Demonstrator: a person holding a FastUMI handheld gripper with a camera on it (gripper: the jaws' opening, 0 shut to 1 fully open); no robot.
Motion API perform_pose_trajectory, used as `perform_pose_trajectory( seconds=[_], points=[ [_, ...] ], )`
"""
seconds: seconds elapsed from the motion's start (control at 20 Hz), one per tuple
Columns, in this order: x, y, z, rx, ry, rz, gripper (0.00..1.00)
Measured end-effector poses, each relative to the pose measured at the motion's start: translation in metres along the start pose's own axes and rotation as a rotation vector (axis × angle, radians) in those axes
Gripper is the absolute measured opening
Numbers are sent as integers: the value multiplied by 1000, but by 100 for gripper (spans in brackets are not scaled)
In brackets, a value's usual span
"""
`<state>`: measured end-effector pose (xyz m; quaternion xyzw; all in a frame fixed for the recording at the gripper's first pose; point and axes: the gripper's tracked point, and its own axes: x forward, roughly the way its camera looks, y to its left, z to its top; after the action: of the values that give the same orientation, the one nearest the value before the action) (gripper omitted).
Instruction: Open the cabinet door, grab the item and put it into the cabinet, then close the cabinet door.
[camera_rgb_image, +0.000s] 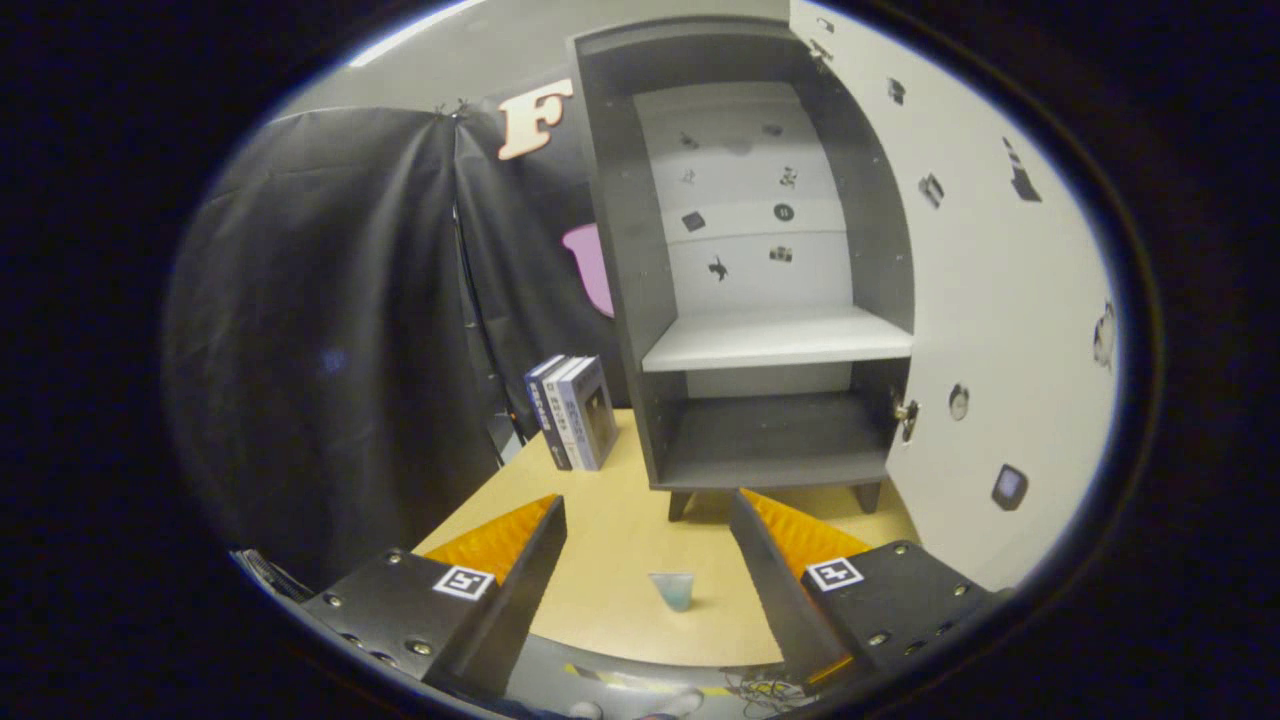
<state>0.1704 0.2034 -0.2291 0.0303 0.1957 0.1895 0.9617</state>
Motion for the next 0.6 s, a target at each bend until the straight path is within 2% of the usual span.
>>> perform_pose_trajectory(
  seconds=[0.25,0.6],
  points=[
    [63,-14,-79,44,164,-58,98],
    [116,-24,-168,76,336,-101,97]
  ],
)
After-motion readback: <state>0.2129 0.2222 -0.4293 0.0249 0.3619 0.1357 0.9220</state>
